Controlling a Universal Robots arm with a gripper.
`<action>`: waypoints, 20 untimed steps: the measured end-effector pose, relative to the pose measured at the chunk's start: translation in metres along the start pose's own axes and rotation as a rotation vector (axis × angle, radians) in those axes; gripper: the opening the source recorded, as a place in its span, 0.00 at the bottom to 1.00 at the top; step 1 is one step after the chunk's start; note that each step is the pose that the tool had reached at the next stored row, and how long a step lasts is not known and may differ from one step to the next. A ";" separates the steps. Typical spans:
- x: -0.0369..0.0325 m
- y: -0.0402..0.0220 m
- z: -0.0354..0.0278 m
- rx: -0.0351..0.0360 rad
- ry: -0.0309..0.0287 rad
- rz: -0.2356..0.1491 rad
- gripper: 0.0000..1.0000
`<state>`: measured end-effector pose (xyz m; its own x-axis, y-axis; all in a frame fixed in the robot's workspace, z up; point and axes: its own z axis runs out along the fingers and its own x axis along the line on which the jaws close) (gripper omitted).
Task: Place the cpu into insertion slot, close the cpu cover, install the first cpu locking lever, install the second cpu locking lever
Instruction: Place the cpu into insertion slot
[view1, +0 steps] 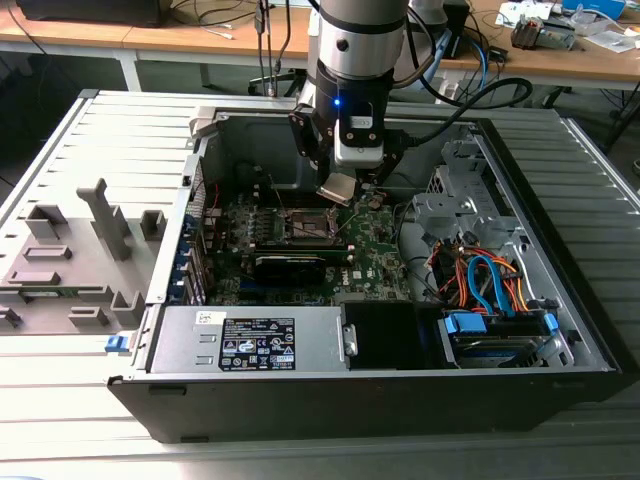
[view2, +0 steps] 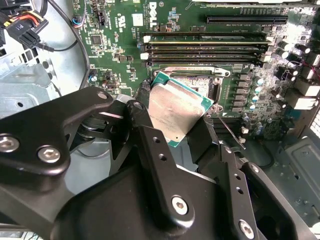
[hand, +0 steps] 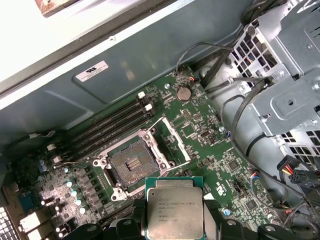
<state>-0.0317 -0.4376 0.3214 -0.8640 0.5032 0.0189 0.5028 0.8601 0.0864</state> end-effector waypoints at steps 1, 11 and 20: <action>0.0000 0.0000 0.0000 0.0000 -0.0001 0.001 0.55; 0.0000 0.0000 0.0000 0.0000 -0.0008 0.009 0.55; 0.0000 0.0000 0.0000 -0.0001 -0.0015 0.015 0.55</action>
<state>-0.0317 -0.4376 0.3213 -0.8561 0.5165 0.0188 0.5160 0.8522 0.0862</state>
